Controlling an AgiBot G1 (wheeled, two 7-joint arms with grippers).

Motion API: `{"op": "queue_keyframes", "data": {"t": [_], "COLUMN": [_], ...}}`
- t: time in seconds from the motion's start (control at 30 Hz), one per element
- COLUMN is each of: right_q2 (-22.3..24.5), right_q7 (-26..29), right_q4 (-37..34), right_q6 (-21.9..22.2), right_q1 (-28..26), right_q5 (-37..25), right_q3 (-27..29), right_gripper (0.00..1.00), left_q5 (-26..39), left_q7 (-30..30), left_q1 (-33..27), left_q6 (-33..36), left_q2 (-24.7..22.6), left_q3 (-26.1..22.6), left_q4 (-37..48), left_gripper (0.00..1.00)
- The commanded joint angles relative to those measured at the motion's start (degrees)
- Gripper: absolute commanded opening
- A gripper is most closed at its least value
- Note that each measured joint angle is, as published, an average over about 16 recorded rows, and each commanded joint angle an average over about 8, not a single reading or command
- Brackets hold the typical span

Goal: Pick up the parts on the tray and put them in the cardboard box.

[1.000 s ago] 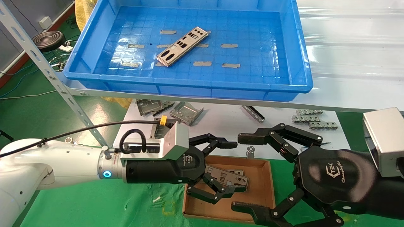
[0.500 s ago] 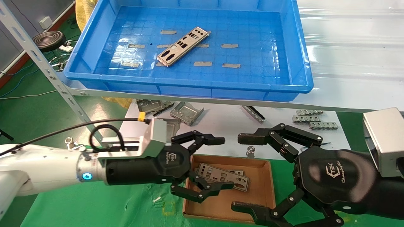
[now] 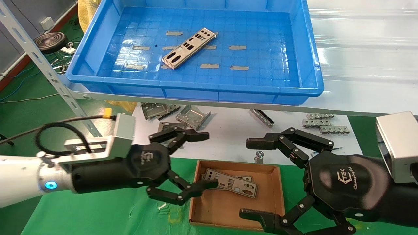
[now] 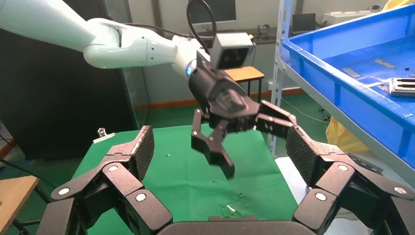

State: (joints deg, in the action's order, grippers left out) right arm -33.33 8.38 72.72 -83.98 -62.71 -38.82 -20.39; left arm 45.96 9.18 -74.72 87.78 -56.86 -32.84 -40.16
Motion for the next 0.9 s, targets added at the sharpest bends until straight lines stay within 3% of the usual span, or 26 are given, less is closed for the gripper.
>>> {"op": "queue_keyframes", "data": {"t": [0.03,0.9], "right_q2": [0.0,0.0], "right_q7": [0.0,0.0], "right_q4": [0.0,0.0], "right_q6": [0.0,0.0], "right_q1": [0.0,0.0], "right_q5": [0.0,0.0], "right_q3": [0.0,0.0], "right_gripper": [1.0,1.0], "left_q5": [-0.2,-3.3], "left_q7": [-1.1,-16.0], "left_q1": [0.8,10.5], "left_q6": [-0.1,-1.7], "left_q2": [1.3,17.5], "left_q3": [1.0,13.5], "left_q4": [-1.9,-26.8], "left_gripper": [1.0,1.0]}}
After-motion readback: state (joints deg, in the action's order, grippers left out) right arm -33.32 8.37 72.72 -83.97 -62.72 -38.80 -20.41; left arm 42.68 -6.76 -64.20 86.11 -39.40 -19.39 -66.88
